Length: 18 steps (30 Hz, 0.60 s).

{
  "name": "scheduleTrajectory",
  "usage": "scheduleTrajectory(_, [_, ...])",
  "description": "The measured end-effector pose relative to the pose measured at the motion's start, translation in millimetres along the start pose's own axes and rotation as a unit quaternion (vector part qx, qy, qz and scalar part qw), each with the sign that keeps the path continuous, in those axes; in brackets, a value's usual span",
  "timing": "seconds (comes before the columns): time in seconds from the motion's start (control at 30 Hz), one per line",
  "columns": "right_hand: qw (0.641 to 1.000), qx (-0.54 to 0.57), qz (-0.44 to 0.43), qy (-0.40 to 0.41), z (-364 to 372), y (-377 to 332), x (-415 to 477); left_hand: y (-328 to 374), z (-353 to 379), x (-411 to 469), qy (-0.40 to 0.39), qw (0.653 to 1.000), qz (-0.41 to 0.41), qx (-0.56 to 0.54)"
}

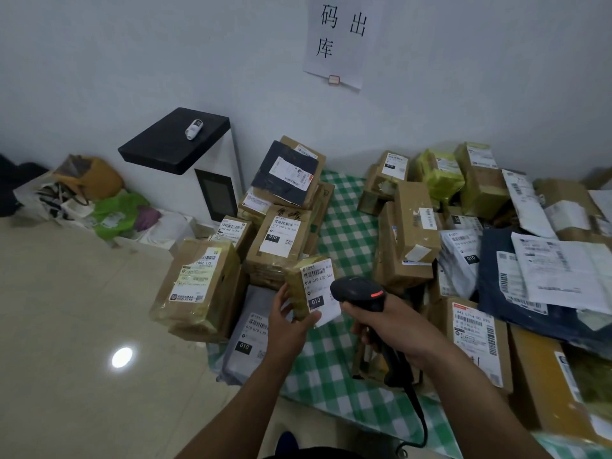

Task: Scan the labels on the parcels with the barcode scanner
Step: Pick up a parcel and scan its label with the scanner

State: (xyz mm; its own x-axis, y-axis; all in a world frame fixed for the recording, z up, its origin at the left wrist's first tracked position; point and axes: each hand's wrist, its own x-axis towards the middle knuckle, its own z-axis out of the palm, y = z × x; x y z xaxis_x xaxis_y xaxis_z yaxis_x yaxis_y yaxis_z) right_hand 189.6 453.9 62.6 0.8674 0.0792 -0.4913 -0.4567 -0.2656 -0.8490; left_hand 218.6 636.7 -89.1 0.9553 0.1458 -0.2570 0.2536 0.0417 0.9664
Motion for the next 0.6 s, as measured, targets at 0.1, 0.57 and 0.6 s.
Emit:
scheduleTrajectory(0.1, [1.000, 0.004, -0.001, 0.003, 0.6, 2.5, 1.2, -1.0, -6.4, -2.2, 0.002, 1.000, -0.005, 0.000])
scheduleTrajectory(0.57, [0.998, -0.041, 0.004, -0.044, 26.5, 15.2, 18.0, -11.7, -67.0, -7.4, 0.074, 0.981, 0.013, 0.178])
scheduleTrajectory(0.6, [0.998, -0.041, 0.006, -0.049, 28.3, 15.1, 18.9, -15.8, -66.3, -4.3, 0.077, 0.974, 0.026, 0.213])
